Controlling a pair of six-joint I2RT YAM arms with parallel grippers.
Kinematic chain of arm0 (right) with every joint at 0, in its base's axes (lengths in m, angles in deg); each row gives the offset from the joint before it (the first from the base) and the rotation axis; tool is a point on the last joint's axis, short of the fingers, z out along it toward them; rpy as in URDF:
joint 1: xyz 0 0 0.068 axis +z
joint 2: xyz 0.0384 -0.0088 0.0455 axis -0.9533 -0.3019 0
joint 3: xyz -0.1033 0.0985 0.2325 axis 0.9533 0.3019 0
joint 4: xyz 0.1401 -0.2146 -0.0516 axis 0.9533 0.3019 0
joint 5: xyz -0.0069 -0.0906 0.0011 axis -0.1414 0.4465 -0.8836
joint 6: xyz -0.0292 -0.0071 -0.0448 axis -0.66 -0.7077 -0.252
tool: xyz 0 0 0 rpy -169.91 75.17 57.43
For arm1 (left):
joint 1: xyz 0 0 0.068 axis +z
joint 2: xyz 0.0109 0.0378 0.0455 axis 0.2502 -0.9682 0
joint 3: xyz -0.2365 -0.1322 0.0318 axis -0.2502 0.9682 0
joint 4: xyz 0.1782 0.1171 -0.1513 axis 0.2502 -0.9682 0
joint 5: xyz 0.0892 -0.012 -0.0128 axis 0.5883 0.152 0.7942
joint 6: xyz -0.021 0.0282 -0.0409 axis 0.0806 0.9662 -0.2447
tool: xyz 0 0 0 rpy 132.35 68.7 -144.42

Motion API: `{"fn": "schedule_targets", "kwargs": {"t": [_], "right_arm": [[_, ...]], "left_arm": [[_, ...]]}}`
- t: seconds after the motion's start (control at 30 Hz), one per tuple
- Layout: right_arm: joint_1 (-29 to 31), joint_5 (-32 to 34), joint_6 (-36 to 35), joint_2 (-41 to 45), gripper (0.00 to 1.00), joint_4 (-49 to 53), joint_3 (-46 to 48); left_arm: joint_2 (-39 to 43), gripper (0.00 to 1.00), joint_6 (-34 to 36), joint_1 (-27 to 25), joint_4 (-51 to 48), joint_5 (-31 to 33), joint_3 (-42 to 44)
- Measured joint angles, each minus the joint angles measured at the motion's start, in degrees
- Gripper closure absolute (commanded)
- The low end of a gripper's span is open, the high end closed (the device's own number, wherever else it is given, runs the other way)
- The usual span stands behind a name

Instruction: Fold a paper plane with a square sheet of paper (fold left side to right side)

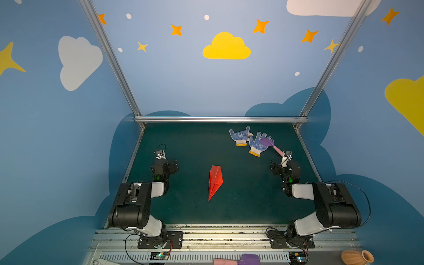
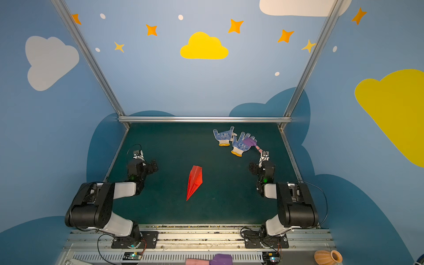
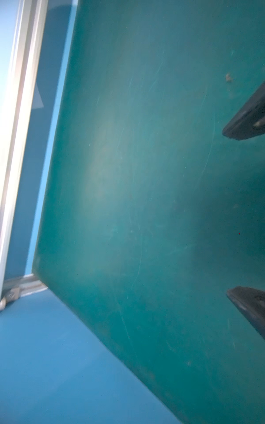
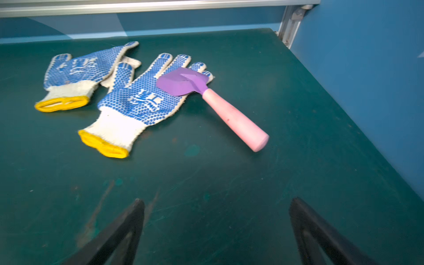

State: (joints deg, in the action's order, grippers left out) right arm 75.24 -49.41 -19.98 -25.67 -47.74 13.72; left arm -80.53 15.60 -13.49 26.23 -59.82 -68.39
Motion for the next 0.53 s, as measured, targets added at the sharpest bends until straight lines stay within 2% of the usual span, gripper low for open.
{"fn": "schedule_targets", "kwargs": {"t": [0.53], "right_arm": [[0.3, -1.2, 0.0, 0.0, 0.03, 0.5, -0.2]], "left_arm": [[0.0, 0.00, 0.0, 0.0, 0.0, -1.4, -0.1]]}}
